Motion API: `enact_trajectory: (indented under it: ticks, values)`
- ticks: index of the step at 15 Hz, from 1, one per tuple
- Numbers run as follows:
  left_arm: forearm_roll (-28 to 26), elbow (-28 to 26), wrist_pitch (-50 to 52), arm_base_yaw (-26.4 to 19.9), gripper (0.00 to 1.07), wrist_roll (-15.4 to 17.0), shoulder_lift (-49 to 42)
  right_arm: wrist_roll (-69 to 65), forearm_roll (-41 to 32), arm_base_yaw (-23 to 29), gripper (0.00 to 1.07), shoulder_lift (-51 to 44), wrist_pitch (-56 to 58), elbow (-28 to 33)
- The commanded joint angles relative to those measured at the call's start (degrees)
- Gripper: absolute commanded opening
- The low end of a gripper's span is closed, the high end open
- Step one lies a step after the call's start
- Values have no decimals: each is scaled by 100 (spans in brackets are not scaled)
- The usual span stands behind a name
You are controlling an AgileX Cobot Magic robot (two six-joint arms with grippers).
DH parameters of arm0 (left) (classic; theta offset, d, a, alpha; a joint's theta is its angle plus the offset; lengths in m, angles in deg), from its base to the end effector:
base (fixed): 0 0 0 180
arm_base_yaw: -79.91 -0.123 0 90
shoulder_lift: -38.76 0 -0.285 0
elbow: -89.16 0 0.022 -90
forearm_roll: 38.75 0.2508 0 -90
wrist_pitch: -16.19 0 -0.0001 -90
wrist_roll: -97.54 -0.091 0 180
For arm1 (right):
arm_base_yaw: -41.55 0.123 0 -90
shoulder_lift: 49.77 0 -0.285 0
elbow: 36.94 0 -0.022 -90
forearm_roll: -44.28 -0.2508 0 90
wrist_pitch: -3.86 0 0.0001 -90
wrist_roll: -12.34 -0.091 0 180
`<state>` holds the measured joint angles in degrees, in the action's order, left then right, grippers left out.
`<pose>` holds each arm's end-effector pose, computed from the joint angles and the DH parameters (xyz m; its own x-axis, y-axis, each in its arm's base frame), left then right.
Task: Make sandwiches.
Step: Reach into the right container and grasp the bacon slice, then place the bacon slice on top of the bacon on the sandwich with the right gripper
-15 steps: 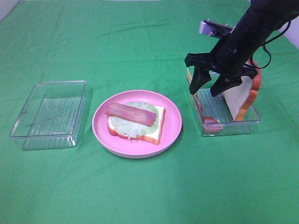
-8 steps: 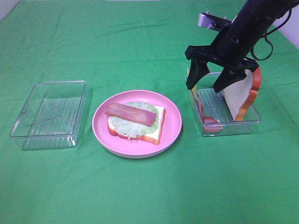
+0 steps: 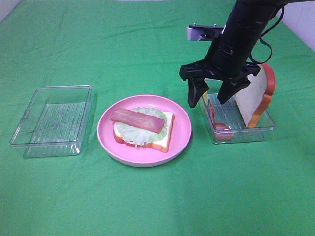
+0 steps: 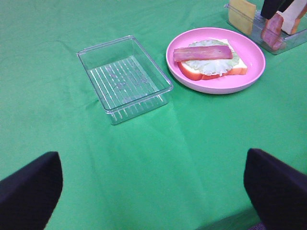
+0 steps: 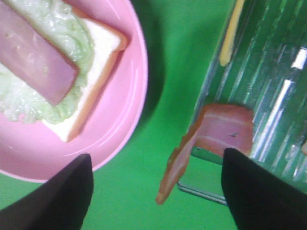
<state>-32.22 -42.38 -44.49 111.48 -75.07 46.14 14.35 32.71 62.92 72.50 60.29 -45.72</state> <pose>-0.0007 0.0110 0.2783 -0.4098 0.1666 -0.8968 0.4165 0.9089 -0.0214 0.3738 0.1626 0.1960 -0.9426 -0.2867 -0.1711 -0.3158 0.9320 0.1781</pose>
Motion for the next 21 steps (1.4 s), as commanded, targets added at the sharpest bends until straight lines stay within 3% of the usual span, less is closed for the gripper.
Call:
enact_trajectory:
  ticks: [1,4,6,9,17,19,21]
  values:
    - [0,11,52,0,97,-17,-97,-246,298,17,68,23,-46,-11]
    - [0,11,52,0,97,-17,-97,-201,292,11,62,235,-92,-11]
    - [0,11,52,0,97,-17,-97,-235,424,11,49,304,-126,-11]
    - [0,11,52,0,97,-17,-97,-235,453,11,0,292,-29,-29]
    - [0,11,52,0,97,-17,-97,-166,201,11,0,-619,642,-453]
    - [0,11,52,0,97,-17,-97,739,-1484,23,0,-900,796,-453]
    - [0,11,52,0,97,-23,-97,1301,-2372,120,0,-865,814,-453]
